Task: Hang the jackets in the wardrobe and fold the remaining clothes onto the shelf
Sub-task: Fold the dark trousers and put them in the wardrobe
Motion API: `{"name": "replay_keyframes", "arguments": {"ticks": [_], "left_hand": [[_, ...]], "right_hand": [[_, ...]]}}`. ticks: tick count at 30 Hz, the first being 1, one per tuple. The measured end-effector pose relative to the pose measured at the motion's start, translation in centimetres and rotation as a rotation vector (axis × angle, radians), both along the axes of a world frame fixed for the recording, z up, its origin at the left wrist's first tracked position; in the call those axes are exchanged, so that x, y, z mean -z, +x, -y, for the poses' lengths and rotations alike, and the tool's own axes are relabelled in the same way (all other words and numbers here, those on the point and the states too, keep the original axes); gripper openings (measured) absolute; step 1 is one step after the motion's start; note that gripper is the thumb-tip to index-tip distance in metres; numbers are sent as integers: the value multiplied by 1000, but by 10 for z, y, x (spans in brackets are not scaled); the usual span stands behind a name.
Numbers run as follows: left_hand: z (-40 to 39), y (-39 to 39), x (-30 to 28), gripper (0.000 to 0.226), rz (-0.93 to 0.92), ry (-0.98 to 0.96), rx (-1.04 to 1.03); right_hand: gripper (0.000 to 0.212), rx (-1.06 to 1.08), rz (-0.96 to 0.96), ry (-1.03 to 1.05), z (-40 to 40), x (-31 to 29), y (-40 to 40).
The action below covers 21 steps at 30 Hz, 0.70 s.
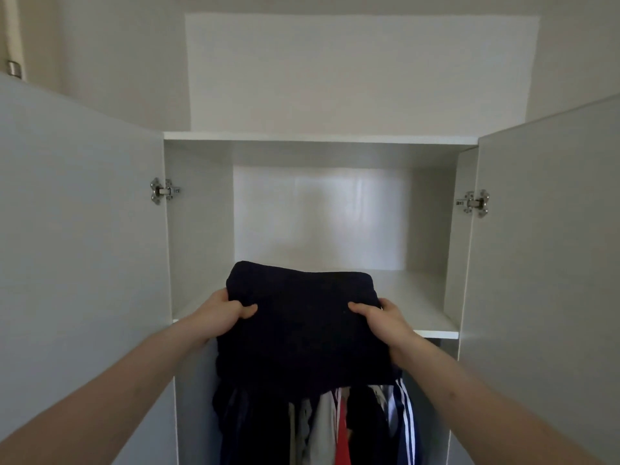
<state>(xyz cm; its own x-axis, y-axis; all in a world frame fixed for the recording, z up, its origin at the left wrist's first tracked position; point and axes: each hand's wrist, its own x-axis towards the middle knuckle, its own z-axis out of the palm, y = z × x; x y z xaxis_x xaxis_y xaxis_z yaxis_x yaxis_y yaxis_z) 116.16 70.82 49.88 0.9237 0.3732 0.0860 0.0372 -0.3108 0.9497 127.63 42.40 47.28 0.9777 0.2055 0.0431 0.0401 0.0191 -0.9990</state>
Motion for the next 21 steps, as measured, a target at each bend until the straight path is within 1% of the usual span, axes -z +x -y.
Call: {"name": "replay_keyframes", "arguments": {"ticks": [3,8,11,15,17,19,20,21], "left_hand": [[-24,32,-8,16,-66,8,-2],[-71,93,-13,26,-199,28,46],[-99,136,-14,31,-200,-7,34],[-135,188,-17,36,-155,-120,-33],[-150,212,-14,38,-136,-147,-40],[-164,234,-7,48,-146,-126,-29],[-169,242,-2,56,-170,-81,-36],[-173,249,3,64,-206,8,-53]], "right_hand": [[57,-18,-27,-34,-20,-6,33],[63,-66,-106,-103,-61,-8,92],[61,-69,-145,-109,-91,-9,130],[57,-46,-144,-73,-133,-16,174],[68,-35,-112,-48,-150,-15,192],[80,-30,-91,-52,-164,-9,205],[83,-33,-68,-92,-170,-4,209],[83,-28,-28,-168,-176,2,211]]}}
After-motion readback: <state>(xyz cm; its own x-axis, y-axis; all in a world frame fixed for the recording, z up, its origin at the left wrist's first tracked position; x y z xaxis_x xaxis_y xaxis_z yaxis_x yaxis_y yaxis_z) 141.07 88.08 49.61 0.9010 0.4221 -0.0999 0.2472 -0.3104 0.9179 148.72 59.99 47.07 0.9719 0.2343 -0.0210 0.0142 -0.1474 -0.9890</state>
